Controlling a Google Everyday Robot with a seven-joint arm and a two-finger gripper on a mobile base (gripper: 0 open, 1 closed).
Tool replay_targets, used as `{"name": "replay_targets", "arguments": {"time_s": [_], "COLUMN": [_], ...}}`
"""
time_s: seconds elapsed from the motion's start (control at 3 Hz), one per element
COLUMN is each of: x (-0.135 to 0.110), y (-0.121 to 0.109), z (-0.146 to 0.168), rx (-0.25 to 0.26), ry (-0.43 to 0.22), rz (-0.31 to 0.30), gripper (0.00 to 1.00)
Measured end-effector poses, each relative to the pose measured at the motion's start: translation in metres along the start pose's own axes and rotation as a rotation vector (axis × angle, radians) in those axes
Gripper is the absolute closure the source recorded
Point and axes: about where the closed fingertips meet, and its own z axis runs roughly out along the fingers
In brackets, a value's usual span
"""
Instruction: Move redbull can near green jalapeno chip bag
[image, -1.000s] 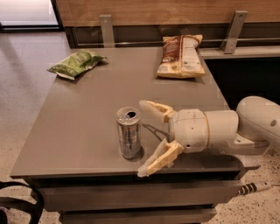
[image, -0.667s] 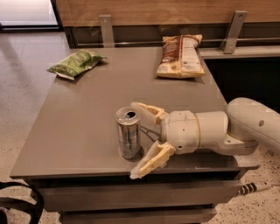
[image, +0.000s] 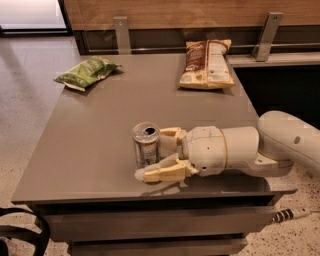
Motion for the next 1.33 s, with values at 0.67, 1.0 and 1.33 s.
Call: {"name": "replay_targets", "arguments": {"time_s": [0.67, 1.0, 1.33], "x": [-0.002, -0.003, -0.007], "y": [0.002, 0.002, -0.011], "z": [0.004, 0.005, 0.007], "rx": [-0.008, -0.012, -0.007], "ry": [0.001, 0.002, -0.011], "rz": [-0.004, -0.006, 0.007], "gripper": [0.87, 1.00, 1.00]}}
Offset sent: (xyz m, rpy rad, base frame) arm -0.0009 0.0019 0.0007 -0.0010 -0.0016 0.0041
